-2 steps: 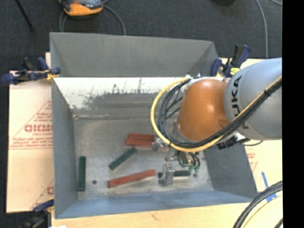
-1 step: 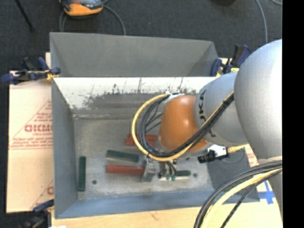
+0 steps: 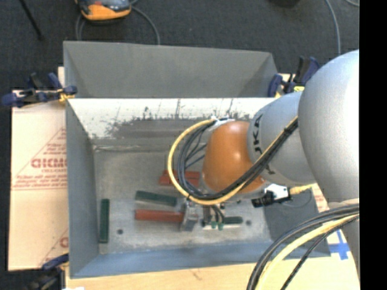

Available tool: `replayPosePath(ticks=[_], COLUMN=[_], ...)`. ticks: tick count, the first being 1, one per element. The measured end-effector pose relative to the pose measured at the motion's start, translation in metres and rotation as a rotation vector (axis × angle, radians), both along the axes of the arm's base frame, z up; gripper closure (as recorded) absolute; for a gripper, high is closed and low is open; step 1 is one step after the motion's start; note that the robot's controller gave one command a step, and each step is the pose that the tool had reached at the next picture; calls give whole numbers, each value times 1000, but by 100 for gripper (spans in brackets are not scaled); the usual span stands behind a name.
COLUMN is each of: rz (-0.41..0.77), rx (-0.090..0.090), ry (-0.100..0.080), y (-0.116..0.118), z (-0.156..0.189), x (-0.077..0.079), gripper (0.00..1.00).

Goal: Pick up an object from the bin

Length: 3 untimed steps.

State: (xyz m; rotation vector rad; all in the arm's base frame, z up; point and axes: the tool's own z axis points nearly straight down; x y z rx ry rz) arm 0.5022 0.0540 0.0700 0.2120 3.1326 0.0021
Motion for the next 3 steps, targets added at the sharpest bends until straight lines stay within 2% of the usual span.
replayPosePath(ticks=[1,2,3], rz=[-2,7,7], rx=[-1,-1,0], ry=[8,4,-10], y=[-2,1,1], z=[47,108,126], x=[2,12,17], gripper=[100,100,100])
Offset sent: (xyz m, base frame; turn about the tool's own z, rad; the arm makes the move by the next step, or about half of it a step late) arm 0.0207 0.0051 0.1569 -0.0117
